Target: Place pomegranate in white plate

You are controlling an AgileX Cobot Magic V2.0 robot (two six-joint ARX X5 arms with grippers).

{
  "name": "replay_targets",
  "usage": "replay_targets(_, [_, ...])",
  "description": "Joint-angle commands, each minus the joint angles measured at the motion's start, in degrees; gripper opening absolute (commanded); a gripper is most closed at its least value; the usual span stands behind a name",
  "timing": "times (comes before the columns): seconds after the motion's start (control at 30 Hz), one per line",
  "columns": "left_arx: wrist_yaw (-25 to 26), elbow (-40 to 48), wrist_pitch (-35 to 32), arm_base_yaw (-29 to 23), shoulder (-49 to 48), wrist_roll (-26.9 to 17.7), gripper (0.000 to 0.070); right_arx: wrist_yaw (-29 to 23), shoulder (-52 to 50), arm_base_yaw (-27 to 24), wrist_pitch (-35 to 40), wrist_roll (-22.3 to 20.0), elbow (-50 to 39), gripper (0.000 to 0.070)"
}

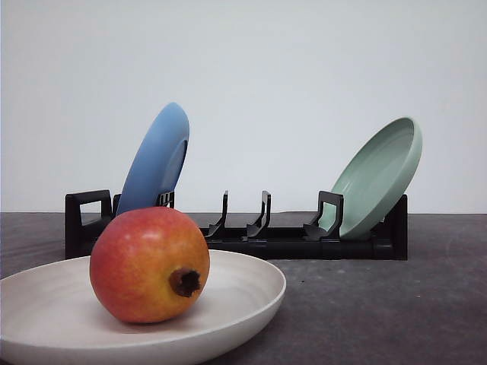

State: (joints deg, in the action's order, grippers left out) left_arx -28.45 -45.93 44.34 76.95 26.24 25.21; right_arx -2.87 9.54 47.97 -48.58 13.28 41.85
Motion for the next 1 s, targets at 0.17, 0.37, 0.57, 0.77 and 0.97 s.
replay_targets(0.17, [-0.3, -0.5, -0.6, 0.7, 0.2, -0.5, 0.0000, -0.2, 0.0, 0.5, 0.5, -0.7, 0.5, 0.0001])
replay_targets(0.37, [-0.2, 0.0, -0.2, -0.1, -2.3, -0.5, 0.0000, -0.2, 0.0, 0.5, 0.5, -0.7, 0.5, 0.0002])
replay_targets(0.57, [-0.5, 2.0, -0.9, -13.3, -4.1, -3.6, 0.0000, -0.2, 0.0, 0.5, 0.6, -0.7, 0.5, 0.0002])
replay_targets(0.77, [10.4, 14.2, -13.7, -34.5, -8.6, -23.8, 0.0000, -0.2, 0.0, 0.5, 0.6, -0.7, 0.5, 0.0002])
replay_targets(0.97, [21.1, 29.9, -27.0, -55.5, -17.2, -30.3, 0.0000, -0.2, 0.0, 0.5, 0.6, -0.7, 0.5, 0.0001])
